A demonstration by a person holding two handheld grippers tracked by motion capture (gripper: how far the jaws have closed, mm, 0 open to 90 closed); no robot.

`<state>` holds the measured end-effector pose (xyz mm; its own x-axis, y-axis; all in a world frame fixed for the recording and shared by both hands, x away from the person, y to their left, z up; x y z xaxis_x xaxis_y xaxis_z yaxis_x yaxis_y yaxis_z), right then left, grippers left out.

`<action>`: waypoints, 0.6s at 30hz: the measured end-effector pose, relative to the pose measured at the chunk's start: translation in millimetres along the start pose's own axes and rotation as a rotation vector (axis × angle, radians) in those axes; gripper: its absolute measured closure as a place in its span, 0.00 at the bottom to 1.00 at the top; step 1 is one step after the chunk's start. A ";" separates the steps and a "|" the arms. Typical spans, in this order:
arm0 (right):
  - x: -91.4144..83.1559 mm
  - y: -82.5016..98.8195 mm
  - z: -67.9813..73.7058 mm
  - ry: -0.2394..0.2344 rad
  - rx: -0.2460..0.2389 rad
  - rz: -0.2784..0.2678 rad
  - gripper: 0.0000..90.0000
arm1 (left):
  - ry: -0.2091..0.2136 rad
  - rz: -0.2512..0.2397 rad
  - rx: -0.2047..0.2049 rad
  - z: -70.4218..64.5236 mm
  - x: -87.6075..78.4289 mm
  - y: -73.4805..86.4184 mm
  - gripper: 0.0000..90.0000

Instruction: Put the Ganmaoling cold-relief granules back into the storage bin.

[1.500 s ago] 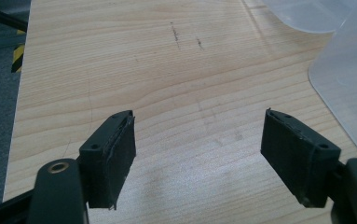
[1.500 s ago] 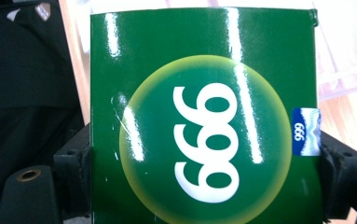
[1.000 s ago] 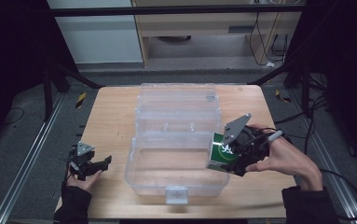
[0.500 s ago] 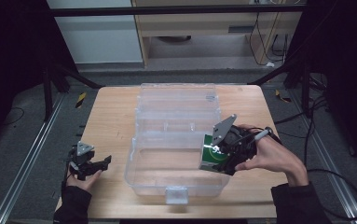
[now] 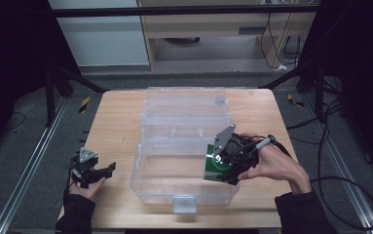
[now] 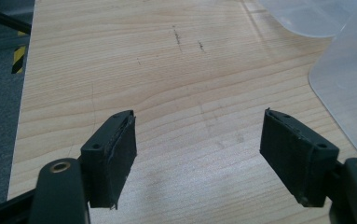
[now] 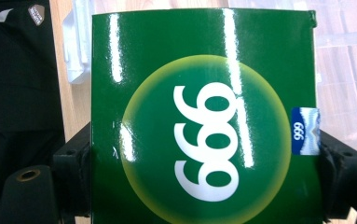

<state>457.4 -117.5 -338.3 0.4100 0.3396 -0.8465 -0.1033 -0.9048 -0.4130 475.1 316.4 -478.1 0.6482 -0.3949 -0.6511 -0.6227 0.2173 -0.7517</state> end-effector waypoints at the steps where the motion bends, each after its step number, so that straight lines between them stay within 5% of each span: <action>1: 1.1 -0.3 0.4 -0.004 -0.005 0.000 0.18 | 0.000 -0.001 0.000 0.0 -0.1 -0.1 0.29; 18: 20.0 12.4 6.4 -0.032 0.008 0.026 0.18 | 0.001 -0.001 0.001 -0.1 -0.2 -0.2 0.29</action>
<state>458.5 -120.3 -362.6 0.3779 0.3245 -0.8671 -0.1205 -0.9114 -0.3936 475.1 316.4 -477.9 0.6482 -0.3964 -0.6502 -0.6217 0.2176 -0.7524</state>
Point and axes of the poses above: each handheld gripper's, and its own axes: x roughly forward along the jaws, y roughly out of its underside, z roughly to its left, the point moved 2 cm from there along x, roughly forward along the jaws, and after that the axes turned 11 degrees about y, right-handed, at the moved point
